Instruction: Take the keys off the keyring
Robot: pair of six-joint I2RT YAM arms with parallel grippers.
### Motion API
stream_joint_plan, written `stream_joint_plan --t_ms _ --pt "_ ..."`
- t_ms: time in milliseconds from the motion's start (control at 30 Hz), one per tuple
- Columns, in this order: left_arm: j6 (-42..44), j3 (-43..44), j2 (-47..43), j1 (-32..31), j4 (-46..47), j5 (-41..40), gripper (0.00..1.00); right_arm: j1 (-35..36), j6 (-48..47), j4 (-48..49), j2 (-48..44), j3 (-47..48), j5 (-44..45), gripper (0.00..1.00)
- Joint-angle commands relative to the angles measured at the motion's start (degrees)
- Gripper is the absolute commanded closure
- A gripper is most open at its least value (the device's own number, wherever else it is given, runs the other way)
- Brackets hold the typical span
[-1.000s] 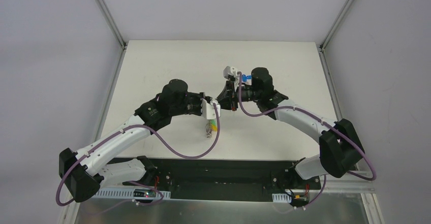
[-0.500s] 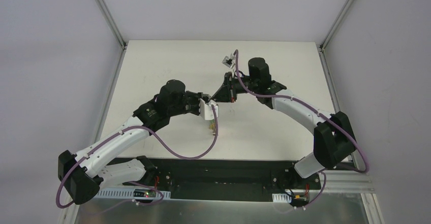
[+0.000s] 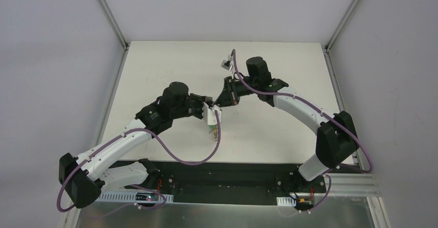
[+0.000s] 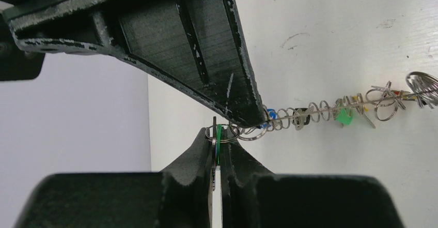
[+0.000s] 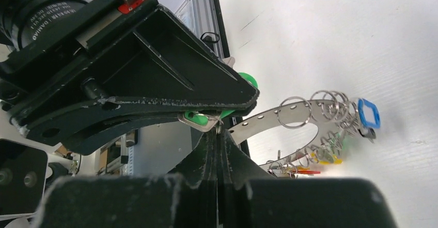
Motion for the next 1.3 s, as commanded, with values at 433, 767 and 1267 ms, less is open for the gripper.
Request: stream_joint_plan --t_ms 433,767,1267 --pt "4.56 -0.14 -3.21 -0.37 1.93 7.64 1.00 -1.03 3.85 0.22 2.80 1.36 1.85 1.00" --pt "6.62 -0.95 -4.15 -0.38 1.97 7.82 1.00 -2.68 3.91 -4.29 4.70 2.56 3.67 1.00" --pt "6.71 -1.26 -3.80 -0.42 1.49 8.73 1.00 -5.92 12.79 8.35 -1.29 -4.85 13.41 1.00"
